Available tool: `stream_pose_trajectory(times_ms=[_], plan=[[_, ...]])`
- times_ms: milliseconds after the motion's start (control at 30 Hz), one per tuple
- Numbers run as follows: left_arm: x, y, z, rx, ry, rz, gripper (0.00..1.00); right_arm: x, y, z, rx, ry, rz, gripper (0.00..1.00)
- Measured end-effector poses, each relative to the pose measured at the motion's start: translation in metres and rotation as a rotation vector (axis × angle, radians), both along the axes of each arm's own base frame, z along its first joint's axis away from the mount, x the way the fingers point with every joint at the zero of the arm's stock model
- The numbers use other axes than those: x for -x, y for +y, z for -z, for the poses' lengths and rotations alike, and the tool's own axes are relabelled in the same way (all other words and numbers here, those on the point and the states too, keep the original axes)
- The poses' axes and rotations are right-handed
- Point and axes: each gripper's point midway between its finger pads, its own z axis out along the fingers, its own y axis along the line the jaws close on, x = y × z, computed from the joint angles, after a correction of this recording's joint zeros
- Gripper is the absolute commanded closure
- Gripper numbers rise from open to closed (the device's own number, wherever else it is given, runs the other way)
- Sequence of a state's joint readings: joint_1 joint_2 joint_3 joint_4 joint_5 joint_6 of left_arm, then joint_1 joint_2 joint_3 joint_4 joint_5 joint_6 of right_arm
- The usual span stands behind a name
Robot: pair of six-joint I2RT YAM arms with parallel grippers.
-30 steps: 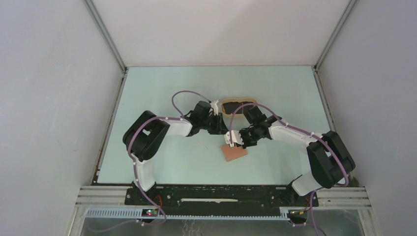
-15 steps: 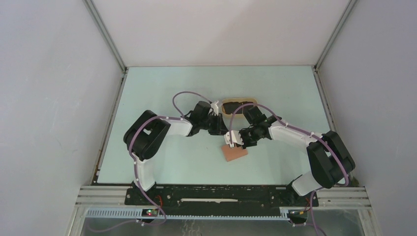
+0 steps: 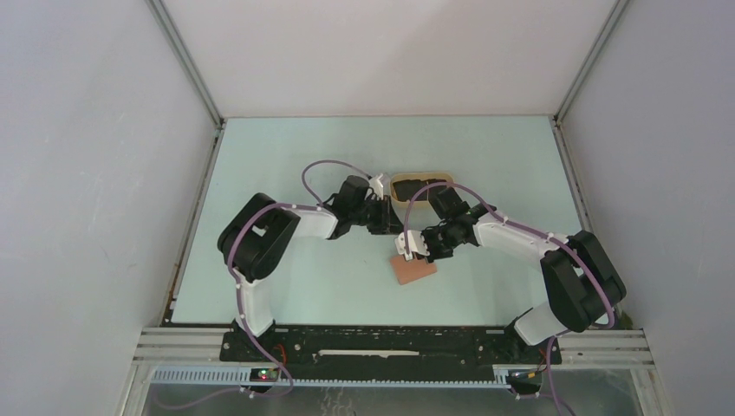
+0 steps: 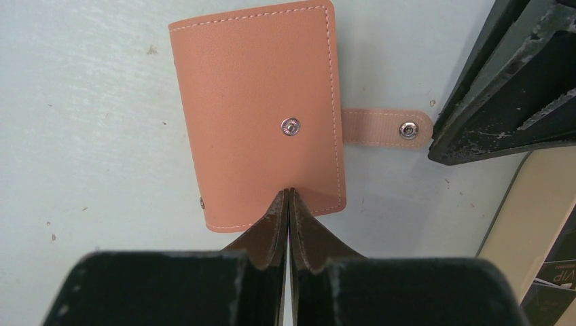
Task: Put the credit cards into the card holder
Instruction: Close the card holder at the center of the board.
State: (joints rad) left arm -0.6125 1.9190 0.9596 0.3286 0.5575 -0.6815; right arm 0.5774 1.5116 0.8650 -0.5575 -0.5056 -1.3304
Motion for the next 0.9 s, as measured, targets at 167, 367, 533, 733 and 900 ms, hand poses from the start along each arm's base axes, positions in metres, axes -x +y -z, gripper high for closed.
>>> stream_pose_trajectory(times_ms=[167,367,533,733,900], plan=[[-0.001,0.0,0.002,0.003,0.005,0.0,0.77,0.0,0.0,0.0,0.0,0.0,0.0,0.92],[0.0,0.001,0.004,-0.003,0.008,0.0,0.72,0.0,0.0,0.0,0.0,0.0,0.0,0.92],[0.0,0.003,0.008,-0.021,0.016,-0.011,0.67,0.0,0.0,0.0,0.0,0.001,0.0,0.92],[0.0,0.006,0.014,-0.049,0.029,-0.028,0.67,0.0,0.0,0.0,0.0,0.0,0.0,0.92],[0.001,0.008,0.018,-0.069,0.031,-0.036,0.7,0.0,0.0,0.0,0.0,0.0,-0.001,0.92]])
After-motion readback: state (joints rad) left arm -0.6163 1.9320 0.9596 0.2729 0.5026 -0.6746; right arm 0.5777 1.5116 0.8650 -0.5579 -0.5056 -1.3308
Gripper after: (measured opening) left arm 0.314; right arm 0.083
